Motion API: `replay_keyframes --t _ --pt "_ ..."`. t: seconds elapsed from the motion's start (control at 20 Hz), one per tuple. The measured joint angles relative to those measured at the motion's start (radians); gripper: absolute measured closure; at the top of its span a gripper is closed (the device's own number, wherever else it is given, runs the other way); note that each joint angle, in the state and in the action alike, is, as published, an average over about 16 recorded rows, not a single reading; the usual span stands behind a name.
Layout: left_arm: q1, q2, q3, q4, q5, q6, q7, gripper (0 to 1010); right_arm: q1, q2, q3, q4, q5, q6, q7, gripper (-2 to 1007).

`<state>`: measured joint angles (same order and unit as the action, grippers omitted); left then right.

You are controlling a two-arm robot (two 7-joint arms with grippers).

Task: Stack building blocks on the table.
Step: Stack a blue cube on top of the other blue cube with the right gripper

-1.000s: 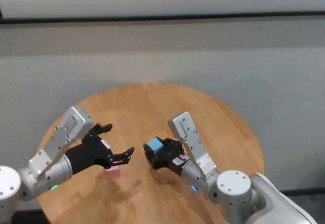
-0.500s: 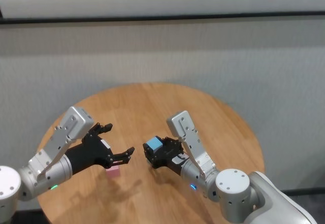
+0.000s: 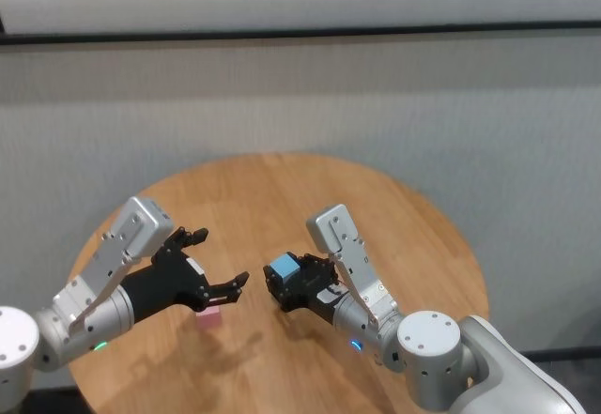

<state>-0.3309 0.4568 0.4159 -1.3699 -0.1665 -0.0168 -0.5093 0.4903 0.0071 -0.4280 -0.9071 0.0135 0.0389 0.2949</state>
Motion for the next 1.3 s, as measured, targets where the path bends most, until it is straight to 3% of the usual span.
replay_keyframes --t 0.75,1.05,1.3 --pt "0.000 0.000 0.000 0.000 0.000 0.000 0.000 8 0.001 0.002 -0.008 -0.009 -0.015 0.017 0.001 598" --pt "0.000 0.000 0.000 0.000 0.000 0.000 0.000 8 -0.003 0.004 -0.008 -0.015 -0.018 0.026 -0.002 487" --pt "0.000 0.000 0.000 0.000 0.000 0.000 0.000 8 -0.008 0.005 -0.003 -0.026 -0.020 0.029 -0.011 336"
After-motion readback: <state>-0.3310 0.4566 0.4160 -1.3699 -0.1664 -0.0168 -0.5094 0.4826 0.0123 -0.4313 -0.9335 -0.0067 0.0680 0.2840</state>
